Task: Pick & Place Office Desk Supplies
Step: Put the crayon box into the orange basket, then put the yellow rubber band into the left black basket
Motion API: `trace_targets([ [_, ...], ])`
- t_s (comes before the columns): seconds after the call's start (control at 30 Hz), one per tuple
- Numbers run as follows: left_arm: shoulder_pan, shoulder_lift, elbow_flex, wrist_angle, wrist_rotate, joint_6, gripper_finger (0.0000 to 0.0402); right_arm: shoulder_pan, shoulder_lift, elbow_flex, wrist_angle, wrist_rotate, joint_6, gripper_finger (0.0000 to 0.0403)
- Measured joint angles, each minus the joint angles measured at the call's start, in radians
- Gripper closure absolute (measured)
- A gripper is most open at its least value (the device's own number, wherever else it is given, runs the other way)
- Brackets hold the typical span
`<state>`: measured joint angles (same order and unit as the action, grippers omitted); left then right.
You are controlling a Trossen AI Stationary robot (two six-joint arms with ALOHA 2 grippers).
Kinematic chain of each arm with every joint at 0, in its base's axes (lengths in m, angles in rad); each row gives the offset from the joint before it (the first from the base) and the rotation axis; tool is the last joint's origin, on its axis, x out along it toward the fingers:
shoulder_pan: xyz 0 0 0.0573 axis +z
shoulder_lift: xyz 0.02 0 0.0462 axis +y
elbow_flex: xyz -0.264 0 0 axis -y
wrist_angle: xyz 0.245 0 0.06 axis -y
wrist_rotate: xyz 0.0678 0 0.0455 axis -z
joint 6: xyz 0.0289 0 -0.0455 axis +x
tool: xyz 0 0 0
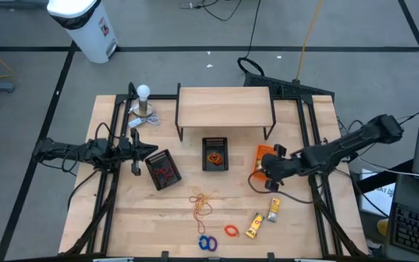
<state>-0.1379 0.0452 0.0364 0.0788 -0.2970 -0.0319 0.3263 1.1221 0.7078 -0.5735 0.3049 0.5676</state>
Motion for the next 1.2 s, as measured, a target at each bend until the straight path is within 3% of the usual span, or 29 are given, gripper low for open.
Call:
trace_targets([
  [0.33, 0.000, 0.000, 0.000, 0.000, 0.000, 0.020, 0.0380, -0.034, 0.066, 0.000, -0.005, -0.054, -0.019, 0.0311],
  [0.6, 0.000, 0.000, 0.000, -0.025, 0.001, 0.010, 0.0380, -0.066, 0.054, 0.000, 0.010, -0.087, -0.028, 0.0221],
  [0.8, 0.000, 0.000, 0.001, 0.010, 0.021, -0.082, 0.0380, -0.066, -0.038, 0.000, 0.068, -0.131, -0.032, 0.0173],
  [1.03, 0.000, 0.001, 0.017, 0.013, 0.058, -0.061, 0.0380, -0.066, -0.164, -0.001, 0.113, -0.148, -0.049, 0.0165],
  [1.2, 0.000, 0.000, 0.017, 0.029, 0.029, -0.043, 0.0380, -0.048, -0.232, -0.001, 0.370, -0.121, -0.296, 0.0176],
])
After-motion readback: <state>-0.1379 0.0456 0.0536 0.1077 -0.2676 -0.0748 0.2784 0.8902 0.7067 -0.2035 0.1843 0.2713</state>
